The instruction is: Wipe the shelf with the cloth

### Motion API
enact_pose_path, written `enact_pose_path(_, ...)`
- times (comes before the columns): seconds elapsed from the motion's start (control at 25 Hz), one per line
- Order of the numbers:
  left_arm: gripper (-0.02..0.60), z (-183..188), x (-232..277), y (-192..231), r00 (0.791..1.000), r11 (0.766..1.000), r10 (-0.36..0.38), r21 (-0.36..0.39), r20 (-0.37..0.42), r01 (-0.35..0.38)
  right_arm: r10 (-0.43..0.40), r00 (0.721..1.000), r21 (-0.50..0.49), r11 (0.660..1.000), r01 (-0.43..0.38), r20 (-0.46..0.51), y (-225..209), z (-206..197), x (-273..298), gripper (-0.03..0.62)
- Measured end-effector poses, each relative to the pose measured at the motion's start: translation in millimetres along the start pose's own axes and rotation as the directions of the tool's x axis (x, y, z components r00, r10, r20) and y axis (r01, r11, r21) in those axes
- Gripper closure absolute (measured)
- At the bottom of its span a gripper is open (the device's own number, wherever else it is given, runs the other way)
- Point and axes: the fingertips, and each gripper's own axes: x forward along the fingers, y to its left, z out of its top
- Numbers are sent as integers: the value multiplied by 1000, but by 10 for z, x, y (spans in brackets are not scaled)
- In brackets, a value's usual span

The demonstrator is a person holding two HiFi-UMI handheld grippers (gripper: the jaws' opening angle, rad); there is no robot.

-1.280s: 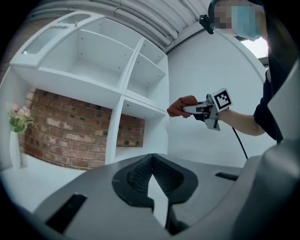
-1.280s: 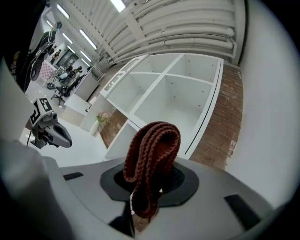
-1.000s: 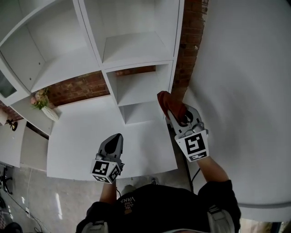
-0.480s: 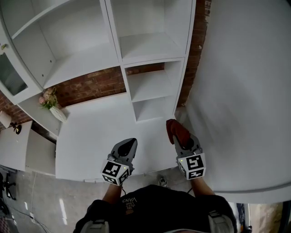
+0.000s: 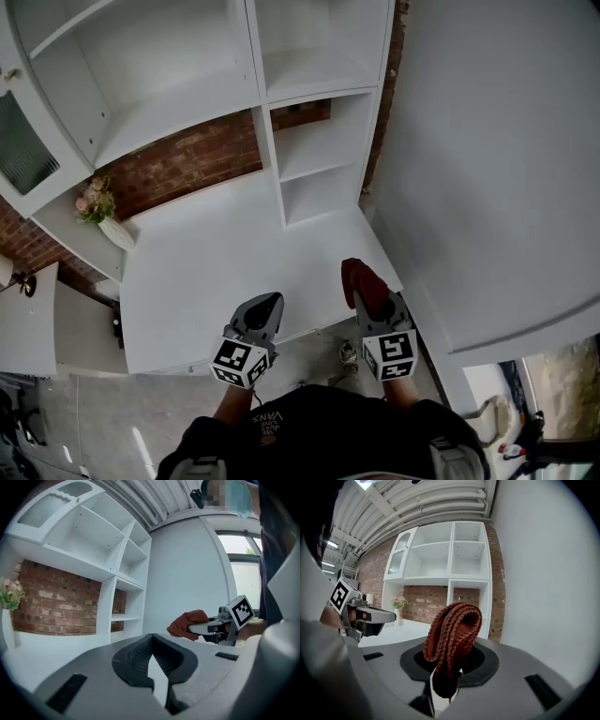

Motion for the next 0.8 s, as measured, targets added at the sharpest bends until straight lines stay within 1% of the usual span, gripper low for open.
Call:
enact_pose_path(0.2,575,-169,-254,-113,998,998,-64,-28,-22,63,-61,997,35,997,63,-48,224,-169,-351,499)
enact_pose_path(0.36,575,-204,-293,-253,993,993,-114,-32,-22,113,-113,990,58,991,118,-80,224,-305,-628,499)
enact_pose_path(0.52,575,-198,-293,-456,988,988,-152,-21,-13,152,-147,984,78,985,154,-98,169,-424,-910,499)
enact_pose_path(0.8,575,-143,-321,-828,986,986,-166,-2,-9,166,-162,982,75,983,169,-93,16,-461,-1317,499)
